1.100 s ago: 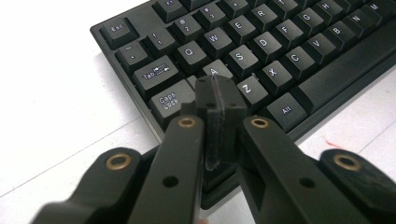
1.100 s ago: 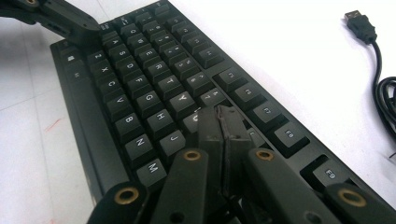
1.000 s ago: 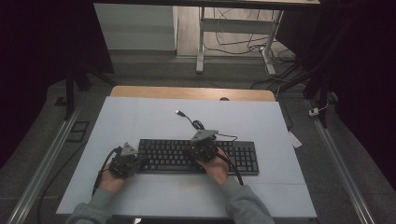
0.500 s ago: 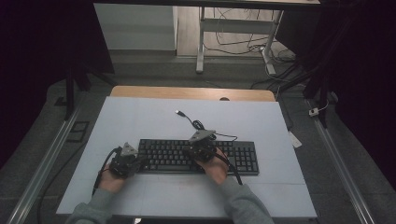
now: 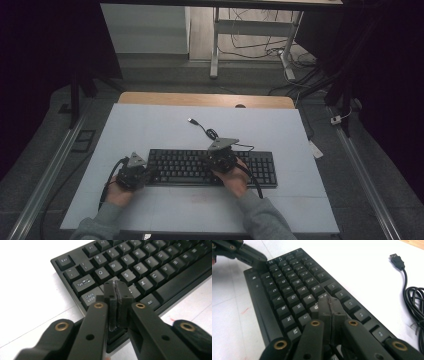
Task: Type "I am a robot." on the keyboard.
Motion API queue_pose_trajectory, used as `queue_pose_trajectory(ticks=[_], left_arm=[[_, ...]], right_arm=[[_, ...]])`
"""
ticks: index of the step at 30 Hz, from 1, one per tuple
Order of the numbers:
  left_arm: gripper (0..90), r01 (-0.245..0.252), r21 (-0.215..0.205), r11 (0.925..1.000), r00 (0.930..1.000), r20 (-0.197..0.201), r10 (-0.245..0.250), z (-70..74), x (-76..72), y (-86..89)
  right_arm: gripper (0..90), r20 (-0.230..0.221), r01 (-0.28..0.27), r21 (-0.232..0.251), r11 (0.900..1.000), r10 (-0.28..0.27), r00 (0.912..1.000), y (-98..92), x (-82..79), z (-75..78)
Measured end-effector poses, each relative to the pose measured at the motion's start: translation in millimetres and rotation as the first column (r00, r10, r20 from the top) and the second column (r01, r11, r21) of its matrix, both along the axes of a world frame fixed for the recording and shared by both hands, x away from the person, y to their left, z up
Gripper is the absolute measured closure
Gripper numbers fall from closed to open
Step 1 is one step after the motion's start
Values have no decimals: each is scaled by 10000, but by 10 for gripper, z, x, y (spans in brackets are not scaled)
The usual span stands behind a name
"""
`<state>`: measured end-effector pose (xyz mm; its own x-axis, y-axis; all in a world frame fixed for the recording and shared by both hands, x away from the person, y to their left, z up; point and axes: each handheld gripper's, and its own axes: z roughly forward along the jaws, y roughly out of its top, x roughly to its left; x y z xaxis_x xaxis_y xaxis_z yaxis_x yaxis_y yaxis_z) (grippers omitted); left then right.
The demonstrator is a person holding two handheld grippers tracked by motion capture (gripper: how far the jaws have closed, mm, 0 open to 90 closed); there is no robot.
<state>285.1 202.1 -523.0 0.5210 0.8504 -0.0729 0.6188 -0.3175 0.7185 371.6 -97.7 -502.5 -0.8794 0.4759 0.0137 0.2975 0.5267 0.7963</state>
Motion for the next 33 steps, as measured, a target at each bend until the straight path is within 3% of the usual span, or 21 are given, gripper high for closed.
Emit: queue_pose_trajectory(ticks=[5,12,19,24,33], left_arm=[[785,-69,-204,9998,9998,171,73,26,-15,20],[574,-378,-431,9984,9987,337,393,43,-20,57],[436,-496,-660,9966,9984,233,512,56,-17,74],[323,-245,-892,9957,9997,72,253,86,-18,87],[233,83,-1125,9936,9999,117,-70,148,-14,97]], right_arm=[[711,-103,127,69,9999,-126,9999,-66,-2,11],[602,-74,149,167,9998,-148,9999,-98,-19,17],[564,-28,257,275,9993,-256,9997,-226,-66,50],[558,-35,363,288,9989,-362,9993,-343,-108,55],[554,19,552,290,9981,-553,9985,-542,-196,49]])
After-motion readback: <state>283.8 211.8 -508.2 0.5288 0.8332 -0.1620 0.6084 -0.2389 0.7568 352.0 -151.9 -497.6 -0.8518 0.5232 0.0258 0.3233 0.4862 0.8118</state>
